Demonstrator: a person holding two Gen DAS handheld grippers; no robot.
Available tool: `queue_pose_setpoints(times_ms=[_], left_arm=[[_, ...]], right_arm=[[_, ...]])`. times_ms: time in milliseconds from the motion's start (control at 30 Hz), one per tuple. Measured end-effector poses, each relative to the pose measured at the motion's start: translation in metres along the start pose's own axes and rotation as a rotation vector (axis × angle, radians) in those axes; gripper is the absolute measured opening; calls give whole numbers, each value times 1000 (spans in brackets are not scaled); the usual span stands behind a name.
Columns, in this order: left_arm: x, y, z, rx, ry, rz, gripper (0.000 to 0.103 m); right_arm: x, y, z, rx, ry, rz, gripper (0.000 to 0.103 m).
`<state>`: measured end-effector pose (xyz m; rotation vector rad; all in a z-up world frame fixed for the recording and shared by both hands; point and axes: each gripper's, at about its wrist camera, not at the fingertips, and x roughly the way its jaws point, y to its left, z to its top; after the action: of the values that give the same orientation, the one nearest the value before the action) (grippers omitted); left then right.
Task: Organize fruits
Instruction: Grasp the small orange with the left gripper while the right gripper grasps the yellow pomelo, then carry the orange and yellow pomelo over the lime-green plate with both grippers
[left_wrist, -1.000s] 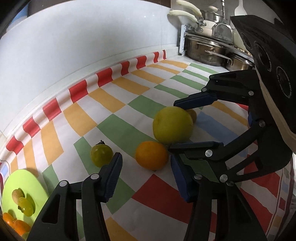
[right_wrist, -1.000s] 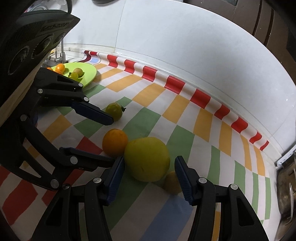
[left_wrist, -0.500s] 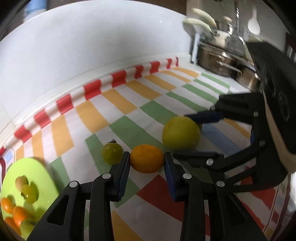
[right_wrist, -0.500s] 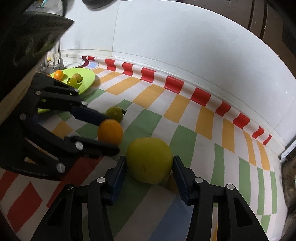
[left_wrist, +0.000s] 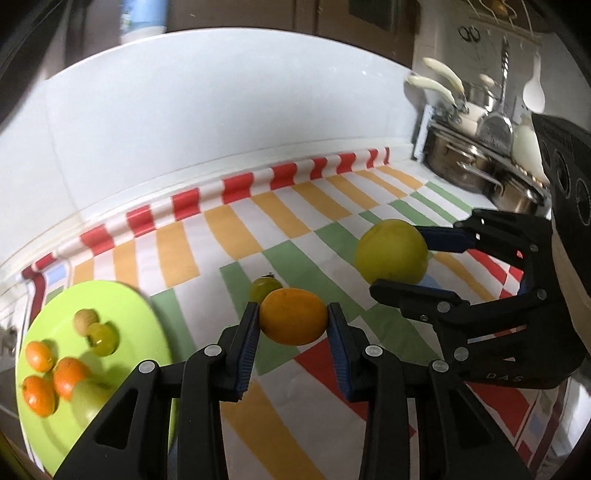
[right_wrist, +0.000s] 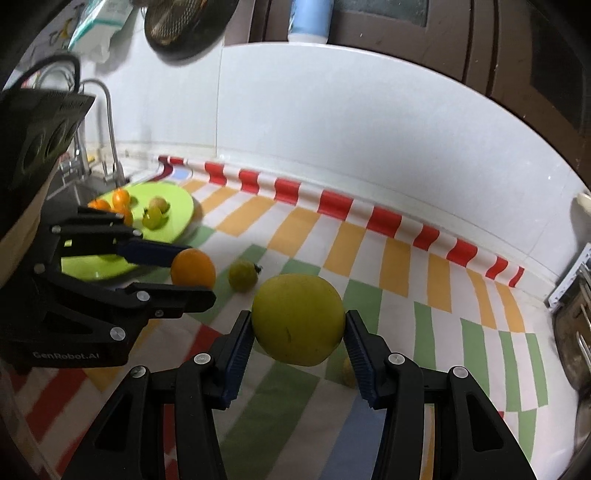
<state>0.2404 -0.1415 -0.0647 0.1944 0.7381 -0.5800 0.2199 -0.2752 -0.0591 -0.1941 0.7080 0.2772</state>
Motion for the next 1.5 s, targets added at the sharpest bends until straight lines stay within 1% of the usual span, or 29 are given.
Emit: queue_pose_setpoints(times_ms=[233, 433, 633, 900, 1200, 1500], left_arm=[[-34, 8, -7, -45, -42, 62, 36], [-67, 13, -19, -77, -78, 121, 36], [-98, 19, -32, -106, -106, 170, 36], [-136, 30, -50, -138, -148, 234, 36], [-163, 48, -68, -164, -151, 288, 36], [-176, 72, -78, -173, -142, 327, 36]], right_arm=[[-20, 12, 6, 70, -45, 12, 50], [-34, 27, 8, 92, -70, 33, 50], [-49, 43, 13, 95, -105, 52, 50], [-65, 73, 21, 54, -136, 83, 50], [-74, 110, 30, 10, -160, 127, 50], [-65, 144, 40, -9, -162, 170, 50]])
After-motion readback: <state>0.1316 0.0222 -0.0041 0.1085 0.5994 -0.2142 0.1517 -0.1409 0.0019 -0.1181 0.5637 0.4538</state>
